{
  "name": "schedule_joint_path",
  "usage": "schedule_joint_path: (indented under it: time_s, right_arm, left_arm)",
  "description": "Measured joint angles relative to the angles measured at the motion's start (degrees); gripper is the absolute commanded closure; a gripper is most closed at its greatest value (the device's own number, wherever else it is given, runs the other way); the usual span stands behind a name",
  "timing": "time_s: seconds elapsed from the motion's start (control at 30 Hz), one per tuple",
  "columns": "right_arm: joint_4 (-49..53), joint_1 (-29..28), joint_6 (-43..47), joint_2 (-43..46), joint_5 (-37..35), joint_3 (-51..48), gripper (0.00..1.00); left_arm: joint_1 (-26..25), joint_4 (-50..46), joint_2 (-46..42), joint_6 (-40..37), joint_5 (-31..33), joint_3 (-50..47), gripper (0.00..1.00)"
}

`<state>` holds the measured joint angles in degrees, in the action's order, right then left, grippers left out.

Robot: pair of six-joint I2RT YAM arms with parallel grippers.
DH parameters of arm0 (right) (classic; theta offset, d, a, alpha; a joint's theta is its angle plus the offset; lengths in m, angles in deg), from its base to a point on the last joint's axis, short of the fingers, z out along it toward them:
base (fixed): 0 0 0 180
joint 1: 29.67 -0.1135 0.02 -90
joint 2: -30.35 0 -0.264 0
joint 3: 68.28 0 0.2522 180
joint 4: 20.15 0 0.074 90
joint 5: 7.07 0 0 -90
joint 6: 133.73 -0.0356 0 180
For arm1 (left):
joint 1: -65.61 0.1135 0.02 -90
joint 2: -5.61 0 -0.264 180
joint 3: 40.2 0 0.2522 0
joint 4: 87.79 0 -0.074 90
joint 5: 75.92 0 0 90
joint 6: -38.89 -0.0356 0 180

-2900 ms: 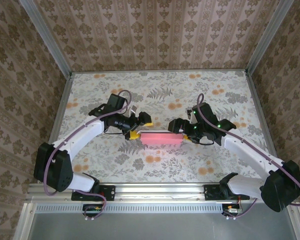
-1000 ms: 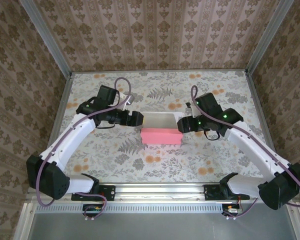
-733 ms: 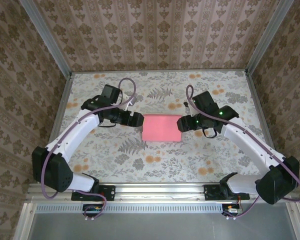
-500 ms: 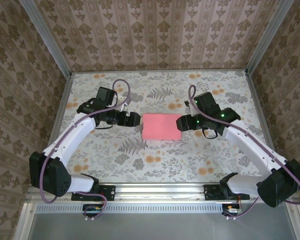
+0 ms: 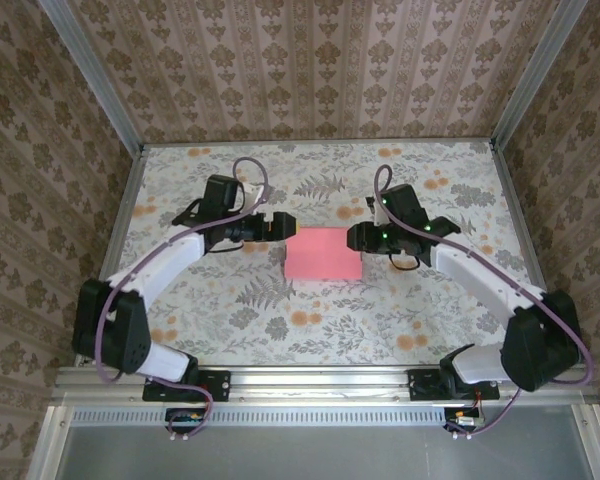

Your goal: Fold the paper box

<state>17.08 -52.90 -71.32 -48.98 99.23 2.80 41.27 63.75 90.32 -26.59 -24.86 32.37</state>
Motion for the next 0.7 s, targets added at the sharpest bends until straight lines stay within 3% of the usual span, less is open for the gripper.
schedule_joint_path:
  time_s: [0.23, 0.7]
  right_arm:
    - [-5.38, 1.75, -2.47, -10.58, 2.23, 2.64, 0.62]
    - [-9.68, 3.17, -3.08, -19.69, 2.89, 5.75, 0.62]
  left_arm:
    - [-0.72, 7.91, 11.37, 2.19, -2.73, 1.79, 0.00]
    - [-0.74, 12.02, 15.69, 2.25, -2.21, 3.85, 0.00]
